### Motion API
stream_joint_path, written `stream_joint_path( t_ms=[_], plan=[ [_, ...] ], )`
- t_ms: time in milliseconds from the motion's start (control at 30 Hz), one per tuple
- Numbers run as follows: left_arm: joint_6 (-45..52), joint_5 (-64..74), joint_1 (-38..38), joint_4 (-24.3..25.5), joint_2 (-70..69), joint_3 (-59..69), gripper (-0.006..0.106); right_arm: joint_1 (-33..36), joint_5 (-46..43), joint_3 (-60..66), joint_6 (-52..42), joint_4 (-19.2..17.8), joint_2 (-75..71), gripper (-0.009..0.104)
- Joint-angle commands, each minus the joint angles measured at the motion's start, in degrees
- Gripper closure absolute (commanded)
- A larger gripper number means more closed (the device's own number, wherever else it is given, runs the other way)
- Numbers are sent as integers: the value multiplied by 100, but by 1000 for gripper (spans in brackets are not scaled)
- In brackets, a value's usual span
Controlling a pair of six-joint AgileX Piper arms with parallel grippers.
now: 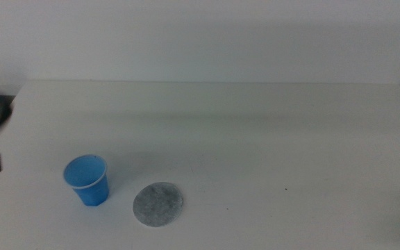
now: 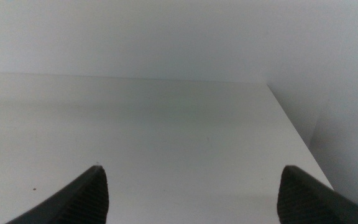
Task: Place an empty cup on a cup mat.
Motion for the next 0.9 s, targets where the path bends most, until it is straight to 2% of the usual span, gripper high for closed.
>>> stream_joint_path(
  t_ms=[0,167,467,867],
  plan=[
    [-74,758,1,-276,700,-611,7,12,-38,19,-23,-39,-28,2],
    [-95,1821,1,-466,2449,-1785,7,12,-38,19,-23,-39,-28,2],
    [23,1789,-236,-373,4995,-2796,7,12,-38,19,-23,-39,-28,2],
    [12,1106,-510,-224,6545,-2961,9,12,-38,19,-23,-39,-28,2]
  ],
)
